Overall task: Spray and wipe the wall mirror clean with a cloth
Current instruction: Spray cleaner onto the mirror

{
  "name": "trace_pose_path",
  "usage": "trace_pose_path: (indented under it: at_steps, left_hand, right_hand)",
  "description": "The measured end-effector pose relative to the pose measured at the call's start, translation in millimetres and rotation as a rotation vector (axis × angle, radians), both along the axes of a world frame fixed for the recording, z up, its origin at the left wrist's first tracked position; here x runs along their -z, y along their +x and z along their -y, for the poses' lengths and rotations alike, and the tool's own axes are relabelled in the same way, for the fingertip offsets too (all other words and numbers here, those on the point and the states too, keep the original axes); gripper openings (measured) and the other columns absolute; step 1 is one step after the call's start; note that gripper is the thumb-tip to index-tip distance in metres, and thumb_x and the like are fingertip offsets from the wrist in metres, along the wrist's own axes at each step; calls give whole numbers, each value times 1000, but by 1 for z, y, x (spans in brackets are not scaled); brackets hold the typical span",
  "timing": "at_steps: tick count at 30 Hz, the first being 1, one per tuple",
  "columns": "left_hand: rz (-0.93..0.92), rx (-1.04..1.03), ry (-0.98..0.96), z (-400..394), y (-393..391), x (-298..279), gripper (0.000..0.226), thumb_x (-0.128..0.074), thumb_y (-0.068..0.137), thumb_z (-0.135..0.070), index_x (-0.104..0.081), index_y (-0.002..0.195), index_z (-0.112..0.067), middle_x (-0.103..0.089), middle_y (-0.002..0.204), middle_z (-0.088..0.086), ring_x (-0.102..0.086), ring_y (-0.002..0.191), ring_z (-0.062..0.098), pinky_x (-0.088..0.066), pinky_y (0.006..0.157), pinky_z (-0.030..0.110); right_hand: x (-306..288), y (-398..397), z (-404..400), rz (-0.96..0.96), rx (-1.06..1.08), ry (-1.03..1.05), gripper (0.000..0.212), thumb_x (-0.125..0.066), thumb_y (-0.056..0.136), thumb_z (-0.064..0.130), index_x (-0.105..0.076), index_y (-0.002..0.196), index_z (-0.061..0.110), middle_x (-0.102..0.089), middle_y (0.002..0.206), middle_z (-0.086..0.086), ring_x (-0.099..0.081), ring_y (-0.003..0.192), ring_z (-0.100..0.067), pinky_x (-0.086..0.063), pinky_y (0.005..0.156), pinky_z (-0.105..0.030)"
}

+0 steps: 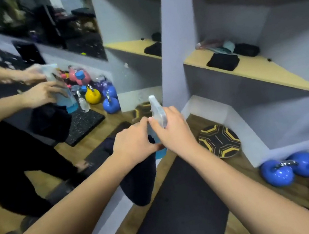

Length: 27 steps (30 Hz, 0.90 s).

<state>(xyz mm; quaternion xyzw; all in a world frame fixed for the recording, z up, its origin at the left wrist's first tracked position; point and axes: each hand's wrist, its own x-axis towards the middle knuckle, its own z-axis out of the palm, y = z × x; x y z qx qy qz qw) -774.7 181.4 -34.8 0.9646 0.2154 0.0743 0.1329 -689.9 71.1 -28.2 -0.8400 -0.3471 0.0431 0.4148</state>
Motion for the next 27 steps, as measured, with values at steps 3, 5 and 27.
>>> trace_pose_path:
  at_steps: [3,5,27]
  left_hand:
    - [-67,14,-37,7,43,22,71,-68,74,-74,-51,123,-26,-68,112,-7,-69,101,22,-47,73,36]
    - [-138,34,-68,7,72,40,70,-66,76,-77,-52,120,-25,-68,112,-6,-68,103,22,-51,79,37]
    - [-385,-13,-469,-3,211,410,62,-55,94,-63,-43,153,-47,-70,126,-11,-65,114,17,-54,88,39]
  right_hand:
    - [17,47,6,5,19,-71,29,-53,100,41,-60,107,14,-43,99,0,-47,90,-17,-41,79,-34]
    - [35,78,11,-73,7,-92,28,-54,101,38,-62,112,14,-42,102,0,-47,80,-9,-37,74,-29]
    - [429,229,3,-488,-3,-343,20,-58,102,20,-72,117,23,-45,104,1,-55,80,-8,-41,60,-8]
